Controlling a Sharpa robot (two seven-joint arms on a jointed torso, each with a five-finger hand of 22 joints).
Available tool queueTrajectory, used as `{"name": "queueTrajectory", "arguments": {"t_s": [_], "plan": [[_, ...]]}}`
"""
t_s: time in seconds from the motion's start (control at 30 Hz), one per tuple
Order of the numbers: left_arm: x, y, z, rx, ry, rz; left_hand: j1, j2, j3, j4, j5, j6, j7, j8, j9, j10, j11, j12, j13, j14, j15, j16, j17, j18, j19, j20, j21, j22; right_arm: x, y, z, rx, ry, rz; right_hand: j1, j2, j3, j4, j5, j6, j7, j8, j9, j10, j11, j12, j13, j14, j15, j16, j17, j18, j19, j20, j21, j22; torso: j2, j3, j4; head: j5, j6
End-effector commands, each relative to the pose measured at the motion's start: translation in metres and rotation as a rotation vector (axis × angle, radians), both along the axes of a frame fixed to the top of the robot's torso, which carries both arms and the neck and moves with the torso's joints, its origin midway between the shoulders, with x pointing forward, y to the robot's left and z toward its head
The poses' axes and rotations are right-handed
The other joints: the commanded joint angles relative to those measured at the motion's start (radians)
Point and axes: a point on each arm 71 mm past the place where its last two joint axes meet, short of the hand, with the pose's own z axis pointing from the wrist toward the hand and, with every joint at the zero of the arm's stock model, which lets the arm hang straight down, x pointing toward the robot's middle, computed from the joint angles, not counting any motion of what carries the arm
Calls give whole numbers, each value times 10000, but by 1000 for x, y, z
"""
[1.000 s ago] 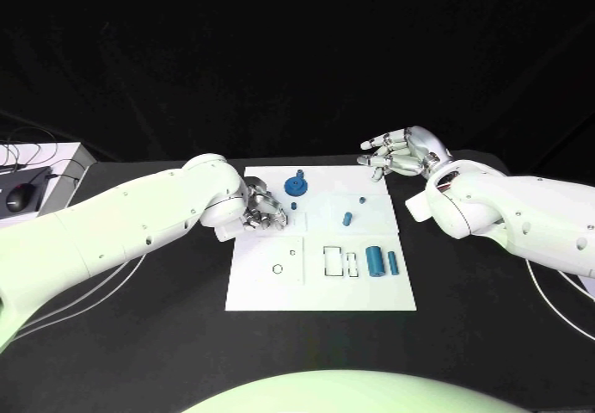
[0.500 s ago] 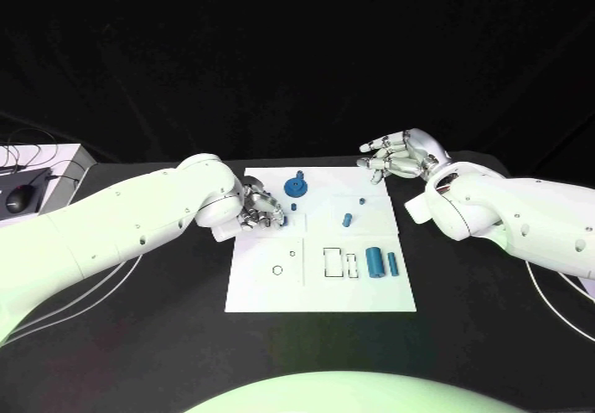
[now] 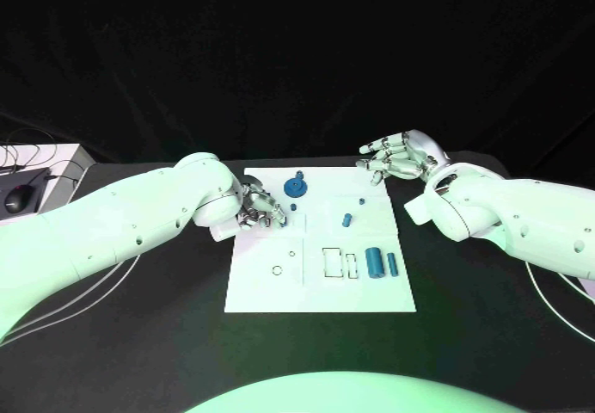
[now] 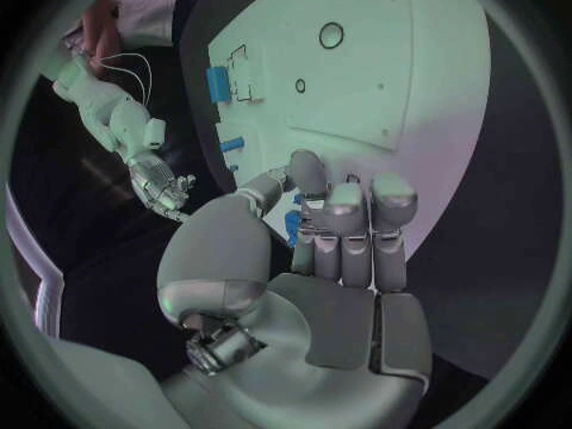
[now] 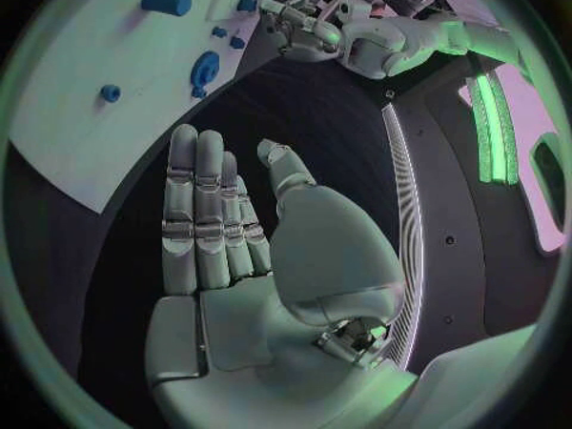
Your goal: Assemble the parts on the task board
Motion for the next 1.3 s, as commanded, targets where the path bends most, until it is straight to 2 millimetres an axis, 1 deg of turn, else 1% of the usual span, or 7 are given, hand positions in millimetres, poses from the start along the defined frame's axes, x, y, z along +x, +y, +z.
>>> {"name": "queueTrajectory", "arguments": {"t_s": [0.03, 0.13, 0.23, 0.37, 0.73, 1.13, 1.3], "plan": [[0, -2, 1, 242, -104, -224, -250, -390, -722, 647, -118, 152, 45, -113, -143, -113, 31, 58, -5, 19, -34, -10, -26, -13, -12, -39, -63, -42, -1, 1, -1, -55, -1, 145, -71, 26, 46, -33, 35, 14, 85, -28, -9, -83, -15, -52, -11, -13, 23, -26, -8, -119, -64, 13, 35, -9, -2, 2, 10, 1, -4], [1, -2, 2, 483, -268, -139, 96, -610, -1522, 1608, -162, 210, 84, -175, -282, -157, 36, 90, 12, 24, -55, -8, 2, -2, 28, -71, -95, -64, -1, 1, -2, -58, 4, 146, -67, 20, 49, -40, 41, 11, 87, -31, -10, -87, -14, -56, -13, -15, 23, -28, -9, -119, -69, 13, 42, -12, -11, 6, 9, 13, -13], [3, -3, 2, 710, -381, -50, 367, -783, -1953, 2304, -156, 166, 104, -66, -286, -182, 41, 119, 20, 16, -68, -20, 26, 4, 57, -80, -105, -55, -1, 1, -2, -60, 3, 146, -65, 17, 51, -43, 44, 10, 87, -32, -10, -88, -13, -57, -13, -16, 24, -28, -9, -119, -71, 13, 45, -13, -11, 8, 10, 23, -10], [5, -4, 1, 968, -448, -11, 504, -852, -2186, 2731, -157, 64, 123, 104, -242, -205, 40, 151, 27, 15, -78, -31, 54, 16, 78, -94, -109, -37, -1, 1, -2, -60, 0, 154, -65, 17, 51, -43, 44, 10, 87, -32, -10, -88, -13, -57, -13, -16, 24, -28, -9, -119, -71, 13, 45, -13, -8, 11, 0, 41, -17], [8, -5, 0, 1416, -448, -84, 593, -896, -2432, 3135, -163, -87, 117, 416, -166, -196, 43, 162, -30, 21, -91, -26, 150, 20, 109, -108, -101, 25, -1, 1, -2, -67, -12, 153, -65, 17, 51, -43, 44, 10, 87, -32, -10, -88, -13, -57, -13, -16, 24, -28, -9, -119, -71, 13, 45, -13, 1, 9, -9, 42, -27], [8, -14, -1, 1338, -365, -199, 521, -869, -2432, 3261, -166, -111, 111, 497, -148, -177, 38, 181, -52, 34, -96, 4, 206, 20, 142, -111, -69, 65, -1, 2, -2, -67, -3, 167, -69, 20, 57, -53, 65, 9, 88, -32, -9, -79, -16, -58, -16, -11, 22, -32, -13, -116, -78, 13, 67, -24, 11, 5, -16, 20, -37], [7, -16, -1, 1305, -340, -246, 550, -746, -2999, 3388, -164, -143, 113, 570, -147, -173, 42, 198, -81, 37, -87, 5, 228, 19, 146, -104, -68, 90, -1, 2, -2, -68, 1, 167, -69, 20, 57, -53, 65, 9, 88, -32, -9, -79, -16, -58, -16, -11, 22, -32, -13, -116, -78, 13, 67, -24, 3, 8, -7, 15, -45]]}}
